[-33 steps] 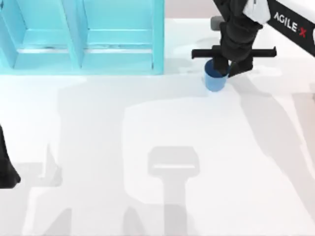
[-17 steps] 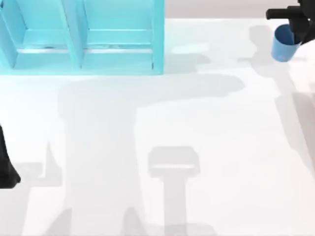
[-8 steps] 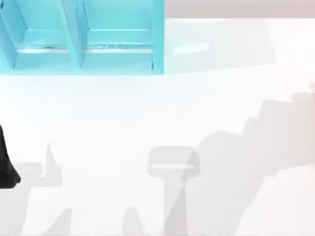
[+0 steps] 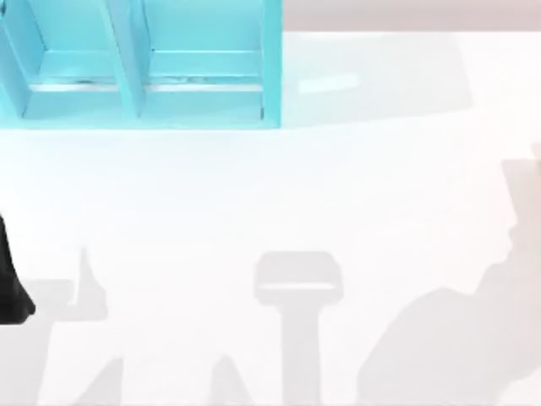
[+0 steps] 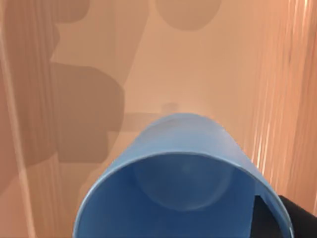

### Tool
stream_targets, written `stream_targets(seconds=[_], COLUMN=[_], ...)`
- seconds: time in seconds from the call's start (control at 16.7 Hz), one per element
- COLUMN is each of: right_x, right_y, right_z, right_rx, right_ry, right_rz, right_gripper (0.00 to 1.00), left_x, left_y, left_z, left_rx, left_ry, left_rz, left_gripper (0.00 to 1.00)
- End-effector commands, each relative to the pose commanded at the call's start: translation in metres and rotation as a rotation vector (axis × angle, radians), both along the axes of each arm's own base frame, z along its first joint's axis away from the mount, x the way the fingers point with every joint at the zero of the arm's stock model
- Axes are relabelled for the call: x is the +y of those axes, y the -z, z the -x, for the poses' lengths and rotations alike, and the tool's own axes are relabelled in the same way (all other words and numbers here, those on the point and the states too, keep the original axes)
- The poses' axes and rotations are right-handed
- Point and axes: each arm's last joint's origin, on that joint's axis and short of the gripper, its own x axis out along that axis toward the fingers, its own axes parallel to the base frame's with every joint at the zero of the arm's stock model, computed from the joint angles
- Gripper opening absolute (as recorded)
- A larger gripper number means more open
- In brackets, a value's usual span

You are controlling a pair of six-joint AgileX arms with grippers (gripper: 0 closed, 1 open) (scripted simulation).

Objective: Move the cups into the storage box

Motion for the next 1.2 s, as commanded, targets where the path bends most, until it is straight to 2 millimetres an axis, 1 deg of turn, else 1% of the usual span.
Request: stream_targets(seconds=[0.12, 0.24, 0.36, 0.54, 0.66, 0.72, 0.96, 1.2], right_x=[0.001, 0.003, 0.006, 0.01, 0.012, 0.013, 0.013, 0.013], right_y=[0.001, 0.007, 0.02, 0.047, 0.061, 0.063, 0.064, 0.064], right_z=[-0.002, -0.003, -0.004, -0.003, -0.002, -0.002, -0.002, -0.002], right_rx=[0.001, -0.007, -0.014, -0.006, 0.0, 0.0, 0.0, 0.0], right_ry=[-0.002, -0.007, -0.007, -0.003, 0.0, 0.0, 0.0, 0.0], right_rz=[0.002, 0.007, 0.012, 0.006, 0.0, 0.0, 0.0, 0.0], right_gripper=[0.0, 0.0, 0.0, 0.0, 0.0, 0.0, 0.0, 0.3], left_x=[0.0, 0.0, 0.0, 0.0, 0.0, 0.0, 0.0, 0.0], left_y=[0.0, 0.0, 0.0, 0.0, 0.0, 0.0, 0.0, 0.0], left_z=[0.0, 0.0, 0.0, 0.0, 0.0, 0.0, 0.0, 0.0], left_rx=[0.0, 0.0, 0.0, 0.0, 0.0, 0.0, 0.0, 0.0], left_ry=[0.0, 0.0, 0.0, 0.0, 0.0, 0.0, 0.0, 0.0], left_rz=[0.0, 0.0, 0.0, 0.0, 0.0, 0.0, 0.0, 0.0], left_gripper=[1.0, 1.0, 1.0, 1.0, 1.0, 1.0, 1.0, 1.0])
